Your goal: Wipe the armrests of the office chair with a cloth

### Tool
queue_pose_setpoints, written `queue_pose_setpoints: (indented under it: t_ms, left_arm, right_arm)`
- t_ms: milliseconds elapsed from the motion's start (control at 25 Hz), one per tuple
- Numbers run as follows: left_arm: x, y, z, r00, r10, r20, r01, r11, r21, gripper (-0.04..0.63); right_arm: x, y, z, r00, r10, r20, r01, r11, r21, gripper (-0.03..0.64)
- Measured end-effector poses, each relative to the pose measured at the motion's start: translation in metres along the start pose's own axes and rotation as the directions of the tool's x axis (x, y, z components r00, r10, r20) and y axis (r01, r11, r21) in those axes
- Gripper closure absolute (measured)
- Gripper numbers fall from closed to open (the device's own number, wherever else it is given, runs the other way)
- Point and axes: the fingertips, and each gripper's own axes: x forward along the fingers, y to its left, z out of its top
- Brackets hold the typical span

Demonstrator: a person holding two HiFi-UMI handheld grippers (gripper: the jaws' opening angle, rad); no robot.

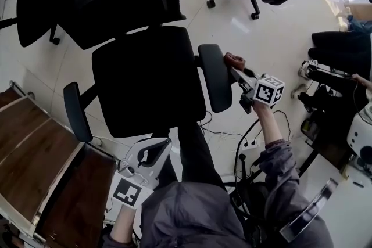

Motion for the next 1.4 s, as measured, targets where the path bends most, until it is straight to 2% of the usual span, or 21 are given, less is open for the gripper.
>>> queue_pose_setpoints:
  t_ms: [200,640,920,1080,1240,1400]
  left_arm:
    - [0.001,0.008,-0.01,0.999,0.049,-0.005,-0.049,0.996,-0.069,0.578]
    - [0.051,0.02,0.006,0.998,0.058,0.005,-0.057,0.992,-0.11,0.578]
    - [0.072,0.018,0.009,0.999,0.029,-0.034,-0.032,0.994,-0.109,0.578]
    - [0.07,0.019,0.004,0.999,0.017,-0.042,-0.022,0.994,-0.108,0.578]
    - [0.059,0.018,0.005,0.999,0.022,-0.036,-0.026,0.994,-0.11,0.578]
    - [0.037,0.019,0.015,1.0,0.01,0.0,-0.01,0.997,-0.08,0.578]
  right_arm:
    - [0.032,-0.018,-0.02,1.0,0.004,-0.026,-0.003,0.999,0.049,0.554]
    - [0.122,-0.08,-0.059,0.979,0.017,-0.204,0.006,0.994,0.109,0.555]
    - [0.144,-0.102,-0.081,0.962,0.001,-0.273,0.032,0.993,0.116,0.555]
    - [0.137,-0.092,-0.077,0.966,0.026,-0.255,0.002,0.994,0.107,0.555]
    - [0.109,-0.071,-0.048,0.981,0.055,-0.185,-0.044,0.997,0.064,0.555]
    - [0.067,-0.052,-0.02,0.99,0.009,-0.138,-0.007,1.0,0.016,0.555]
